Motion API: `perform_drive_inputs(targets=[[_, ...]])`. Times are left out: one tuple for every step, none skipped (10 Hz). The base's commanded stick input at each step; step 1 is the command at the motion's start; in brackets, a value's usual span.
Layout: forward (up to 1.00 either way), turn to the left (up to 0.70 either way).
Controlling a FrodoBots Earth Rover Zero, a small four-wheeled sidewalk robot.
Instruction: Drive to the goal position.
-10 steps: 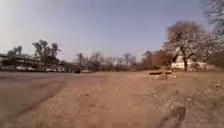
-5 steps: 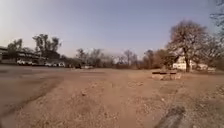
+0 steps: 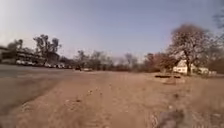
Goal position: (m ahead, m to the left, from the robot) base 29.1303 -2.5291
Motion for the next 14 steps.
perform_drive_inputs(targets=[[0.70, 0.05], [0.70, 0.00], [0.70, 0.00], [0.70, 0.00], [0.70, 0.00], [0.70, 0.00], [0.70, 0.00], [0.70, 0.00], [0.70, 0.00], [0.70, 0.00], [0.70, 0.00], [0.70, 0.00], [0.70, 0.00], [0.70, 0.00]])
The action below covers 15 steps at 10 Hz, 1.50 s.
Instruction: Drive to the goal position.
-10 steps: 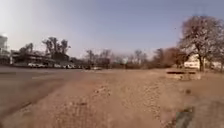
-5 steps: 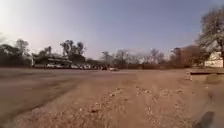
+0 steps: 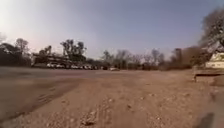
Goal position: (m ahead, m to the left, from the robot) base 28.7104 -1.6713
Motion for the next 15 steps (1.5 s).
perform_drive_inputs(targets=[[0.70, 0.00], [0.70, 0.00], [0.70, 0.00], [0.70, 0.00], [0.70, 0.00], [0.70, 0.00], [0.70, 0.00], [0.70, 0.00], [0.70, 0.00], [0.70, 0.00], [0.70, 0.00], [0.70, 0.00], [0.70, 0.00], [0.70, 0.00], [0.70, 0.00]])
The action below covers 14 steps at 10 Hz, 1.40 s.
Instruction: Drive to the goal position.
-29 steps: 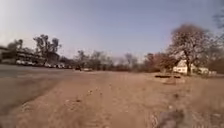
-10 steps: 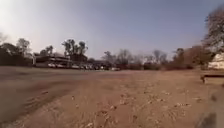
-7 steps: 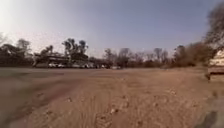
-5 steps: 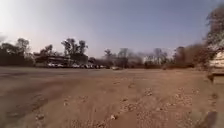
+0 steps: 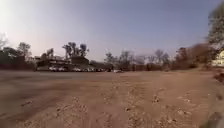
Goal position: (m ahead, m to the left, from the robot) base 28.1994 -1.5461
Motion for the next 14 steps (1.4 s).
perform_drive_inputs(targets=[[0.70, 0.00], [0.70, 0.00], [0.70, 0.00], [0.70, 0.00], [0.70, 0.00], [0.70, 0.00], [0.70, 0.00], [0.70, 0.00], [0.70, 0.00], [0.70, 0.00], [0.70, 0.00], [0.70, 0.00], [0.70, 0.00], [0.70, 0.00]])
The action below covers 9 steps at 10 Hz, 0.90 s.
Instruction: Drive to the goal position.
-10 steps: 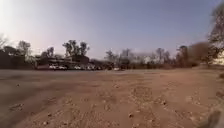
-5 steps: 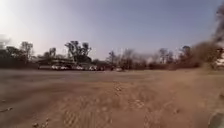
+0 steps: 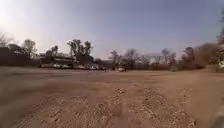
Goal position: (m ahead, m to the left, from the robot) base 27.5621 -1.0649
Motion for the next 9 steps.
perform_drive_inputs(targets=[[0.70, 0.00], [0.70, 0.00], [0.70, 0.00], [0.70, 0.00], [0.70, 0.00], [0.70, 0.00], [0.70, 0.00], [0.70, 0.00], [0.70, 0.00]])
